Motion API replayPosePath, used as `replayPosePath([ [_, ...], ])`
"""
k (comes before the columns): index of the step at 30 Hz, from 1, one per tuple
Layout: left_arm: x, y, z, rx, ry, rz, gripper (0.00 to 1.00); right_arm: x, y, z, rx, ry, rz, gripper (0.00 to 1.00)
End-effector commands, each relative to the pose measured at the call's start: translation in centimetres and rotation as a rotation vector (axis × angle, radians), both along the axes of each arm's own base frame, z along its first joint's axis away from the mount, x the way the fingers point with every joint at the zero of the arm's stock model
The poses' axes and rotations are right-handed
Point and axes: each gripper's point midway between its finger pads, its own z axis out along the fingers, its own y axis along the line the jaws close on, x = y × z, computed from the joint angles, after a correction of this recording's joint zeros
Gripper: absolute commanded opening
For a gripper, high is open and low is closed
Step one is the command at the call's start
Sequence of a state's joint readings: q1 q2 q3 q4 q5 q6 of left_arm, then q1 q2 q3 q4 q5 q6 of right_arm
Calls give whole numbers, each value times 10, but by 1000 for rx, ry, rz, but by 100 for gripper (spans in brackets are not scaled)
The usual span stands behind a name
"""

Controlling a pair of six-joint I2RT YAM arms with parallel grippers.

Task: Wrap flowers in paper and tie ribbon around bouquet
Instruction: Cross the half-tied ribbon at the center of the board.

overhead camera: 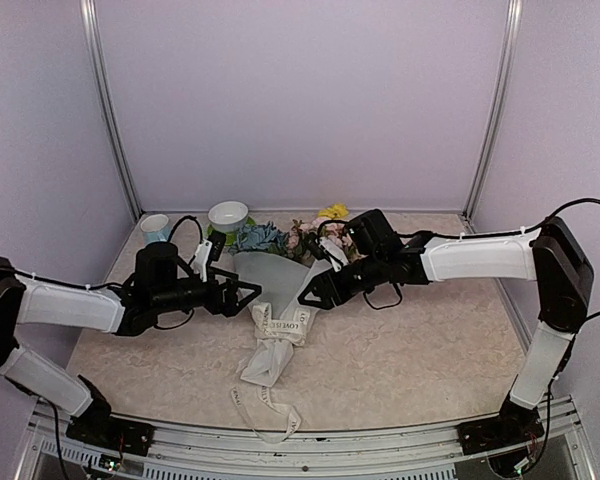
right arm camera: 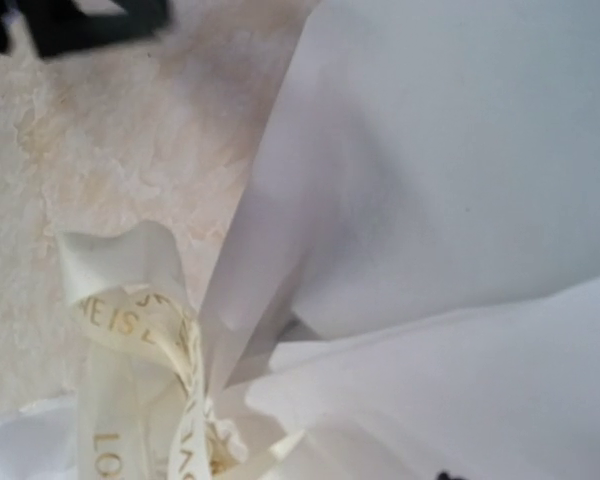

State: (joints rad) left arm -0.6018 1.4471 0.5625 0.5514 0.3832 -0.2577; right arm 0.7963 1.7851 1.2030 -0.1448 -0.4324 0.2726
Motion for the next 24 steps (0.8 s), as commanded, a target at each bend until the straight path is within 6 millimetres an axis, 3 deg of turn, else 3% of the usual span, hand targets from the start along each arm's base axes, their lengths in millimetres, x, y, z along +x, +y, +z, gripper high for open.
replayPosePath([
  [1,-18,29,-5,62,26,108,99,-7,3,-1,5,-1,36,56],
  [4,-40,41,-13,107,68,179,98,-9,3,-2,10,-2,50,53],
  [5,-48,43,-18,123,100,202,91,-10,4,-3,10,-1,54,51],
  [6,-56,47,-25,131,148,230,75,-10,4,-4,9,-1,58,50],
  [7,-67,49,-31,139,189,247,51,-11,4,-5,8,0,63,50],
  [8,-77,52,-38,136,237,268,37,-12,4,-5,11,-3,68,50],
  [9,-88,54,-49,154,272,263,32,-12,4,-5,14,-7,68,50],
  [12,-116,58,-82,263,311,222,38,-14,3,-5,21,-19,79,51],
  [16,-134,41,-98,344,212,126,69,-16,1,-7,19,-27,97,51],
  [21,-125,38,-127,481,217,159,74,-19,-7,-1,32,-48,95,51],
  [24,-114,47,-139,553,222,249,74,-19,-11,6,46,-60,90,51],
])
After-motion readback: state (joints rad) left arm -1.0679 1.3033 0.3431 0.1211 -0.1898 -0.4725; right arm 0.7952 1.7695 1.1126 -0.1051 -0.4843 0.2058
